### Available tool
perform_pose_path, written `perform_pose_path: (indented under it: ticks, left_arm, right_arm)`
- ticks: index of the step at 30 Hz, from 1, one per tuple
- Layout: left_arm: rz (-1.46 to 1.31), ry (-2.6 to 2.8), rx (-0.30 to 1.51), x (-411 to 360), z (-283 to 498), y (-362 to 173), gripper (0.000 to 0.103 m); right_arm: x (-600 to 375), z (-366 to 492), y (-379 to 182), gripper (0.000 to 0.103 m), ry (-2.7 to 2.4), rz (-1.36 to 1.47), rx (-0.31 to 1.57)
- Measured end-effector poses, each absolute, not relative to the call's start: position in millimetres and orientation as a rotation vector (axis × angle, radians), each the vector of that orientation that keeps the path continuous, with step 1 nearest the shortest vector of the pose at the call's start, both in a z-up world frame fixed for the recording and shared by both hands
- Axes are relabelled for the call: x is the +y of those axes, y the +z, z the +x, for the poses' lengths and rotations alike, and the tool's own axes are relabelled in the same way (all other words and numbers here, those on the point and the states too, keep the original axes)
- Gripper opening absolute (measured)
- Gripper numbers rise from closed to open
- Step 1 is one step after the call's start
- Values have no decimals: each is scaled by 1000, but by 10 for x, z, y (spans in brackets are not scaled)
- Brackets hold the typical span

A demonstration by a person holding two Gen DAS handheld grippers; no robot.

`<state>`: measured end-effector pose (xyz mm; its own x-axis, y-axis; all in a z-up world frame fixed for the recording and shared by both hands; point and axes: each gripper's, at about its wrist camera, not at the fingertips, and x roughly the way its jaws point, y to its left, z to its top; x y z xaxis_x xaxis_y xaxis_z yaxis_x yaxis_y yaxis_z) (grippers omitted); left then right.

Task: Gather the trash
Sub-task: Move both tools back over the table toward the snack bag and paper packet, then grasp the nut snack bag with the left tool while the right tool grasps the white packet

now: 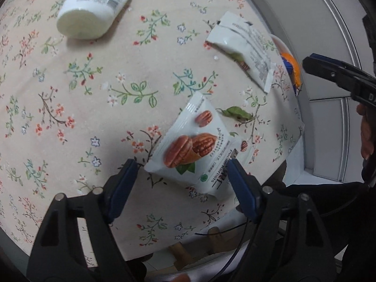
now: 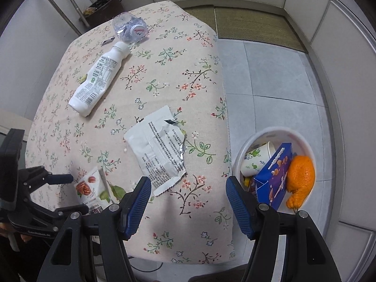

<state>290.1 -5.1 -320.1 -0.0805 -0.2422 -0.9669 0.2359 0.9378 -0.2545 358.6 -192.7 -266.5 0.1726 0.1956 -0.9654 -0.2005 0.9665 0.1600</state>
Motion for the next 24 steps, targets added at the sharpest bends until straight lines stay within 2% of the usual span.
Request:
perform_pose_path:
  ticks: [2,3,4,6,8,14,24]
  left_arm:
    - [20,-380,1577,-102,2907,-3189,59]
    - [34,-368,1569,-121,2905,-3182,46]
    - [39,-354,1560,-120,2911,-3181,38]
    - [36,-336,1549,-112,2914,-3174,28]
    - [22,-343,1549,-106,2913,-3169,14]
    - [-25,-377,1524,-81,2912,-3077,8]
    - [1,-382,1356,93,2965,-2456,5]
  right_arm:
    - [-1941,3583,-2676,67,277,-4,1371]
    - [-1945,3581,-2682,67,277,-5,1373]
    - [-1942,3581,-2688,67,276,-5,1374]
    - [-1939,3581,-2702,67,276,-6,1378]
    - [-1935,3590,-2717,67,276,-6,1379]
    - [-1907,3663,-2824,67,292,22,1386]
    - [-1712,3888,-3017,67,316,4,1393]
